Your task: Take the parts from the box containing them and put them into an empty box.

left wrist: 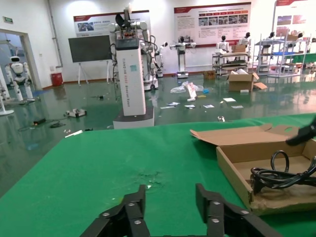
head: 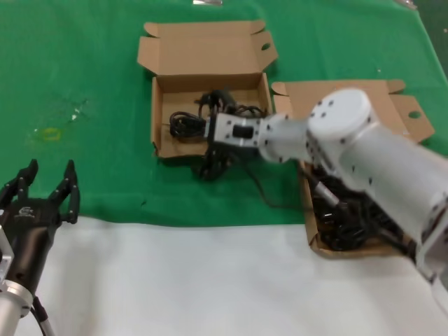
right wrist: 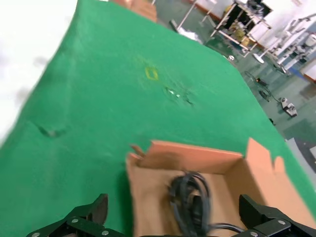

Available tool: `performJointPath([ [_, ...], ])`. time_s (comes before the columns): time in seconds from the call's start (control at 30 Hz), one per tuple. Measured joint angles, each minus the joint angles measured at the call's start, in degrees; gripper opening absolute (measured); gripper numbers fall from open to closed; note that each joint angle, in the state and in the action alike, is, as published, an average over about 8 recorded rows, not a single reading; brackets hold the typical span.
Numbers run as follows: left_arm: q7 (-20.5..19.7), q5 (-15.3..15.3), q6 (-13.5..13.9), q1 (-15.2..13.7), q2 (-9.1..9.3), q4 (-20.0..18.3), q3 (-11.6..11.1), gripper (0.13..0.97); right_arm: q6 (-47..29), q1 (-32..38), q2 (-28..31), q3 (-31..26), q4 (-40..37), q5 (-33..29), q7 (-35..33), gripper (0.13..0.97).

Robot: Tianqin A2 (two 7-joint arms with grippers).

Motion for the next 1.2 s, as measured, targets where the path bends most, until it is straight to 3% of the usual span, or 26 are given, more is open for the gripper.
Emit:
performJointPath([
  [0.3, 0.0, -0.01, 0.0, 0.0, 0.0, 0.0, 0.0, 0.484, 3.85, -9.18, 2.04, 7.82, 9.64, -1.68, 4.6, 0.942],
  [0.43, 0.0, 0.0, 0.0, 0.0, 0.0, 0.0, 0.0, 0.484, 5.59, -13.31, 2.95, 11.35, 13.99, -2.43, 6.67, 0.958],
  [0.5, 0.0, 0.0, 0.0, 0.0, 0.0, 0.0, 0.0, 0.54, 6.47, -15.41, 3.42, 13.13, 16.2, -2.82, 7.72, 0.966],
  [0.7, 0.0, 0.0, 0.0, 0.0, 0.0, 0.0, 0.0, 0.707, 9.06, -21.6, 4.79, 18.42, 22.71, -3.94, 10.8, 0.966],
  [1.0, 0.01, -0.01, 0.0, 0.0, 0.0, 0.0, 0.0, 0.864, 12.97, -30.9, 6.86, 26.34, 32.48, -5.65, 15.47, 0.966],
  [1.2, 0.03, -0.01, 0.0, 0.0, 0.0, 0.0, 0.0, 0.917, 15.58, -37.1, 8.23, 31.63, 39.0, -6.78, 18.59, 0.966],
])
